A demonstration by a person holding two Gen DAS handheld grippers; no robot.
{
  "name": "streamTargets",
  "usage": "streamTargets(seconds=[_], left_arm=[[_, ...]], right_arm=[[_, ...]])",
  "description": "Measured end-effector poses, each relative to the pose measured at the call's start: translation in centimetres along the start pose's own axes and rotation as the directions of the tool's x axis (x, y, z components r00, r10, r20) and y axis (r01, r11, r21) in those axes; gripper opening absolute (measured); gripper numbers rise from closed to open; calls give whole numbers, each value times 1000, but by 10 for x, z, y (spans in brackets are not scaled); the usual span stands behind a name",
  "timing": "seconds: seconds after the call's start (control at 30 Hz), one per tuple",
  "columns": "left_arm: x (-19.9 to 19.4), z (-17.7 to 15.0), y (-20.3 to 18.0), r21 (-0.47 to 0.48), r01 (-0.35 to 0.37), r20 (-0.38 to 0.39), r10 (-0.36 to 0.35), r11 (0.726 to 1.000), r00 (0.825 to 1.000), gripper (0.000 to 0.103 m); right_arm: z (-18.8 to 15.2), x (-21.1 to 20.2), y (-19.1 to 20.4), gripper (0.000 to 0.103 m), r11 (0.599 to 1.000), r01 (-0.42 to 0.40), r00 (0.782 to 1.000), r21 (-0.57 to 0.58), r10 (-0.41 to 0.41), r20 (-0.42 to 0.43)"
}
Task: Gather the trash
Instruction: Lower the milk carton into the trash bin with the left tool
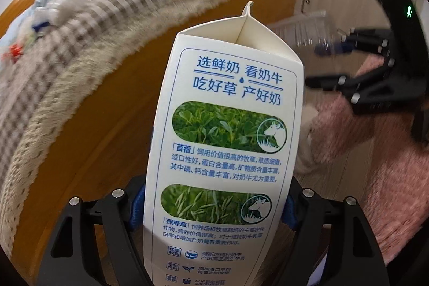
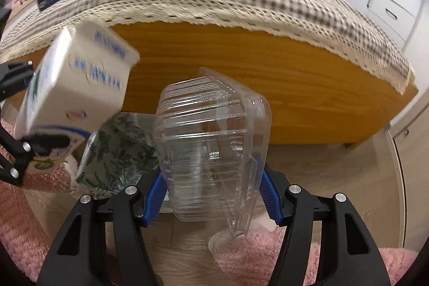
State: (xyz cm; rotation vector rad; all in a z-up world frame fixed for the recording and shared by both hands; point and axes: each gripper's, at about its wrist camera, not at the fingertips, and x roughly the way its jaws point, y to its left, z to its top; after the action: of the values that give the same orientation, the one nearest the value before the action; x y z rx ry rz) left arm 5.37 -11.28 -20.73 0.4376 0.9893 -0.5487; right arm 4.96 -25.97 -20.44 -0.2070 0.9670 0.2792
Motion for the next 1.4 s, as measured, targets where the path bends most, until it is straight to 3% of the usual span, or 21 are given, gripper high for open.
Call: streamTargets(seconds=[0.23, 0.43, 0.8, 1.4], left_arm=[[46, 13, -13, 141, 8, -104, 7, 990, 995, 73], [87, 22, -33, 262, 37, -179, 11, 964, 984, 73], [159, 26, -46, 329, 94, -303, 11, 940, 953, 73], [241, -10, -66, 392, 166, -434, 23, 905, 900, 70]], right_arm=[[-2, 14, -16, 60, 997, 28, 999, 70, -25, -47], [-2, 26, -39, 60, 986, 54, 996, 158, -43, -73], [-2, 36, -82, 60, 951, 83, 995, 297, -62, -80], [7, 65, -80, 60, 946, 96, 984, 311, -42, -176]])
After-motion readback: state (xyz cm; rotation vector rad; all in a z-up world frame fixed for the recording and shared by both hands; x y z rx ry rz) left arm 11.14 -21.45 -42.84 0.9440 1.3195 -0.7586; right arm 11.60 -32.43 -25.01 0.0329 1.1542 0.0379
